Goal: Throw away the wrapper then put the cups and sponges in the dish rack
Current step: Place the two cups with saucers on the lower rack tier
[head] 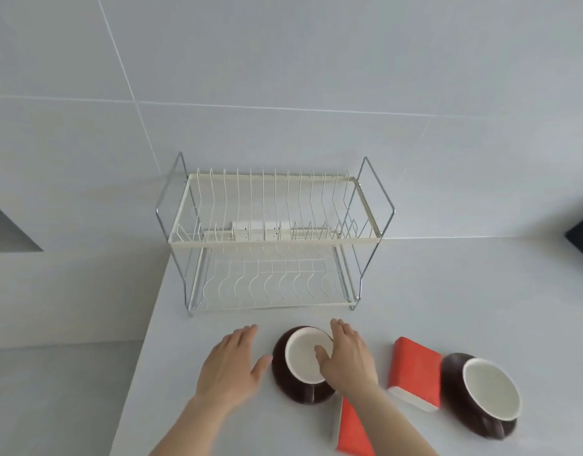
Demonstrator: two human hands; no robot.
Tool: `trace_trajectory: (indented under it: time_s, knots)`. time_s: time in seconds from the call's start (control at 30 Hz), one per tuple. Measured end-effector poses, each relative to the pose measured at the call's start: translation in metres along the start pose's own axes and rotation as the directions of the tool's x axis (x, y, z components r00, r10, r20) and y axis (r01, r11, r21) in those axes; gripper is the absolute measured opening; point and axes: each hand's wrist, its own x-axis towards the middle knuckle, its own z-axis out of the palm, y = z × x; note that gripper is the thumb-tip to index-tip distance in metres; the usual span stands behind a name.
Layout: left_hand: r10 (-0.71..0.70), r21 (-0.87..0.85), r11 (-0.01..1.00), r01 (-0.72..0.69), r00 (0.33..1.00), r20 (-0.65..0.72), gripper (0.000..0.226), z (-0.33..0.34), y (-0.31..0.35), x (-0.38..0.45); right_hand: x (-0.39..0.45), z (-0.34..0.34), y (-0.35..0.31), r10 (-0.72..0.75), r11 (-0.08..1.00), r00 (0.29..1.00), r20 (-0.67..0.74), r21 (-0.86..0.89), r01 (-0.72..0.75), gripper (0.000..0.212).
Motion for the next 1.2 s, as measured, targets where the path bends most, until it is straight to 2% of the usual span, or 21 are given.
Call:
trace_trajectory:
  time_s: [0.13, 0.23, 0.3, 0.37, 0.5, 0.8, 0.83, 0.93, 1.0, 1.2]
  knots:
    - [-0.066, -0.012, 0.998, 0.066, 0.997, 0.052, 0.069, 0.014, 0.022, 0.002, 0.008, 0.003, 0.021, 0.079, 0.979, 0.991, 0.105, 0.181, -0.097, 0.067]
    - [-0.114, -0.005, 0.993, 0.116, 0.986, 0.126, 0.071, 0.025, 0.034, 0.001, 0.010, 0.009, 0.031, 0.147, 0.933, 0.968, 0.203, 0.297, -0.203, 0.064]
    - [-0.156, -0.043, 0.985, 0.166, 0.973, 0.167, 0.071, 0.030, 0.039, 0.001, 0.011, 0.011, 0.034, 0.174, 0.898, 0.951, 0.255, 0.354, -0.260, 0.049]
    - [-0.208, -0.108, 0.966, 0.233, 0.957, 0.204, 0.071, 0.034, 0.042, 0.003, 0.012, 0.012, 0.036, 0.190, 0.867, 0.943, 0.273, 0.404, -0.291, 0.017]
    - [-0.289, -0.243, 0.902, 0.357, 0.917, 0.274, 0.070, 0.036, 0.047, 0.010, 0.014, 0.013, 0.041, 0.246, 0.808, 0.924, 0.293, 0.465, -0.362, 0.039]
    - [-0.323, -0.333, 0.832, 0.444, 0.875, 0.360, 0.059, 0.039, 0.051, 0.017, 0.017, 0.016, 0.043, 0.284, 0.770, 0.902, 0.325, 0.483, -0.417, 0.038]
    - [-0.333, -0.355, 0.813, 0.462, 0.868, 0.368, 0.052, 0.038, 0.051, 0.018, 0.016, 0.015, 0.042, 0.284, 0.770, 0.901, 0.329, 0.482, -0.419, 0.038]
    - [-0.354, -0.412, 0.768, 0.491, 0.861, 0.366, 0.010, 0.035, 0.052, 0.019, 0.015, 0.015, 0.043, 0.287, 0.760, 0.898, 0.334, 0.491, -0.426, 0.036]
    - [-0.355, -0.451, 0.743, 0.494, 0.863, 0.360, 0.021, 0.032, 0.054, 0.018, 0.015, 0.014, 0.043, 0.284, 0.766, 0.901, 0.327, 0.488, -0.419, 0.036]
    - [-0.348, -0.555, 0.672, 0.490, 0.871, 0.348, 0.018, 0.014, 0.052, 0.012, 0.020, 0.001, 0.038, 0.265, 0.788, 0.922, 0.282, 0.488, -0.375, 0.036]
